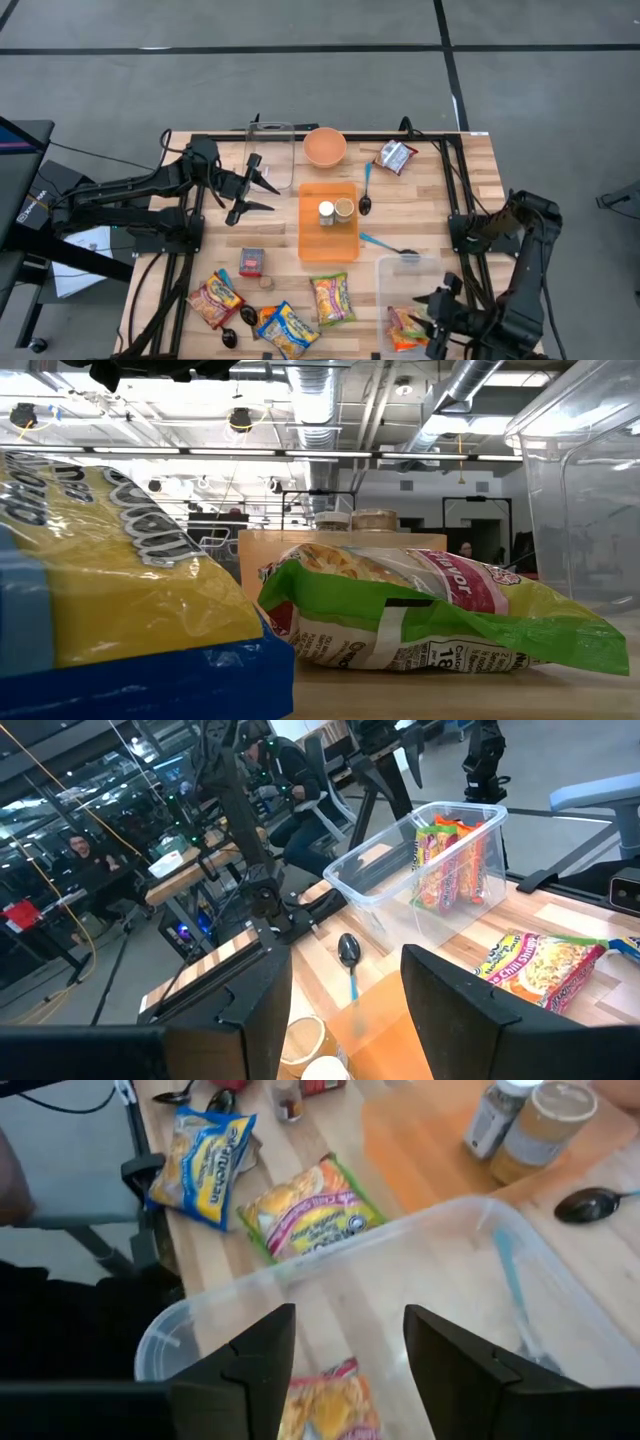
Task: Pick & Place Food Item
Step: Put the blue noodle pack into the transparent container
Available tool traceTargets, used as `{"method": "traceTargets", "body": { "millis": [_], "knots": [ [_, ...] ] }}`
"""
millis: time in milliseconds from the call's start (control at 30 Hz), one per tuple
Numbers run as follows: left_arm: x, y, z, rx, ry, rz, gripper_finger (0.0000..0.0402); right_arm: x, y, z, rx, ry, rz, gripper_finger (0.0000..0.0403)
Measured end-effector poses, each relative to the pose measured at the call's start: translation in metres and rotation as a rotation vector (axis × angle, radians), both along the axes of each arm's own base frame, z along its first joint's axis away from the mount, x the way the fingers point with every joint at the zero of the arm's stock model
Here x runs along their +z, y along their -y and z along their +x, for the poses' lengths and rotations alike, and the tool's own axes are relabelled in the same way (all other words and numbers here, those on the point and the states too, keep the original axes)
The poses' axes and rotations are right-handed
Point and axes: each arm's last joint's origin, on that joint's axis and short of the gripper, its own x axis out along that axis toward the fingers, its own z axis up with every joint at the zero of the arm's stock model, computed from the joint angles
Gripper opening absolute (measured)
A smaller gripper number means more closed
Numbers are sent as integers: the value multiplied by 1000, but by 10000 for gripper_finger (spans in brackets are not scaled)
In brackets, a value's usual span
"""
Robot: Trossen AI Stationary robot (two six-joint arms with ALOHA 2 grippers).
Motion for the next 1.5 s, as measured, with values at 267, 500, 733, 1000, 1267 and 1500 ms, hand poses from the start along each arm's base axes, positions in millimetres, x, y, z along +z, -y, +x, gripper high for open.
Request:
{"method": "traceTargets", "body": {
  "millis": [267, 500, 733, 1000, 1267, 1500],
  "knots": [
    [0, 0, 0, 0, 0, 0, 182, 1, 17, 44, 42, -34, -57, 184],
    [-1, 0, 0, 0, -9, -3, 182, 3, 34, 91, 188, -92, -29, 184],
    [-2, 0, 0, 1, -22, -8, 182, 4, 46, 113, 290, -116, -15, 184],
    [-2, -1, 0, 36, -25, -2, 182, 4, 55, 121, 323, -129, -68, 184],
    [-2, 6, 2, 8, -36, -38, 182, 0, 52, 110, 313, -192, -79, 184],
    [-5, 30, 9, 22, -117, -226, 182, 2, 44, 90, 338, -231, -92, 184]
  ]
}}
